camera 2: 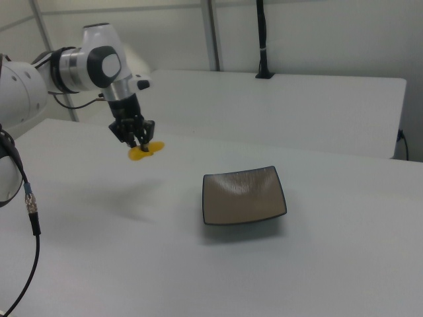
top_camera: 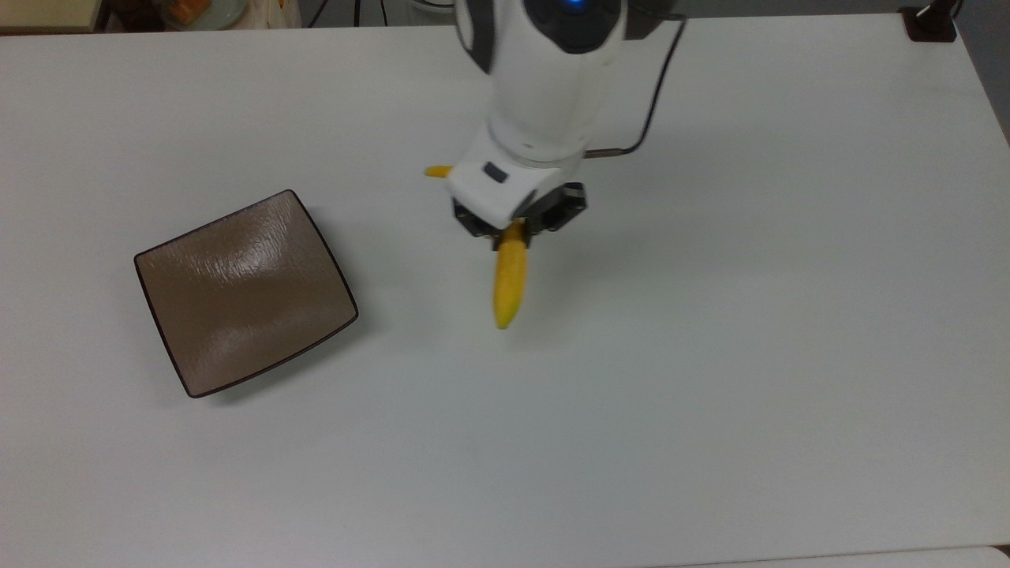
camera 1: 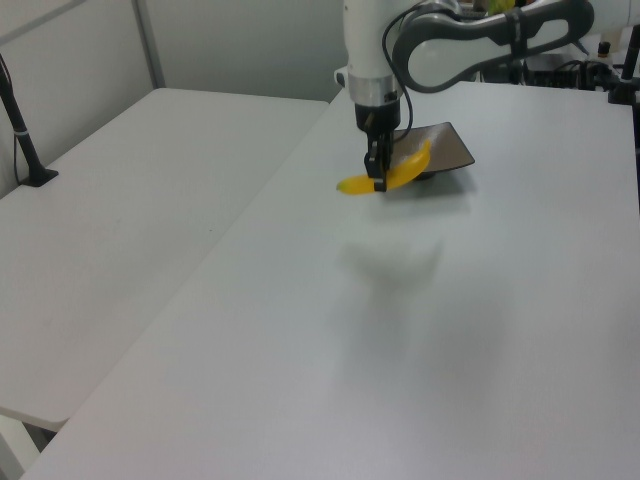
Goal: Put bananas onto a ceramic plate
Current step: 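Lift the banana and carry it toward the brown square plate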
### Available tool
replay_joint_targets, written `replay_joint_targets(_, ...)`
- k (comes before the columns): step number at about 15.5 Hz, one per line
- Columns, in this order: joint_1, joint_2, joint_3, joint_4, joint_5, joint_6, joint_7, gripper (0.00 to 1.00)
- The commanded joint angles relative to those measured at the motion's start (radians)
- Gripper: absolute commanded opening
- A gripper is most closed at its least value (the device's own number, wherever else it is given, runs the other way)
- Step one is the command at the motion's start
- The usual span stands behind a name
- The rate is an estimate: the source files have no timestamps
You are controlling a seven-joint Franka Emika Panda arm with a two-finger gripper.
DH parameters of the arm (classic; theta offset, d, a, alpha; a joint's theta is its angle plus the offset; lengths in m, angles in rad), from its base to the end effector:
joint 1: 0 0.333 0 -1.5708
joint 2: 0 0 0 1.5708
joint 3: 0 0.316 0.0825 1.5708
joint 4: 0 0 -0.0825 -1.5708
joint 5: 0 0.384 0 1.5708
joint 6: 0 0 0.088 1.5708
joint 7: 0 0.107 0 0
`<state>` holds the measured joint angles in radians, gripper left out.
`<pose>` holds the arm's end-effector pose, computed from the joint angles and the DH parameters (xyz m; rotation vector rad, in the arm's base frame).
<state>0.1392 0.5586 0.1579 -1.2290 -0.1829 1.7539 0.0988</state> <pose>0.6947 0.1678 0.4490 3.0254 0.3212 -0.0126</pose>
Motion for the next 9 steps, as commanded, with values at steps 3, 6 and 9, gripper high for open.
replay_joint_targets(3, -0.015, -0.036, -0.156, -0.021, 0.031, -0.017, -0.18, 0.12)
replay_joint_targets(6, -0.027, -0.034, -0.221, -0.024, 0.031, -0.004, -0.231, 0.12)
replay_joint_targets(9, -0.064, -0.034, -0.248, -0.024, 0.036, -0.004, -0.29, 0.12)
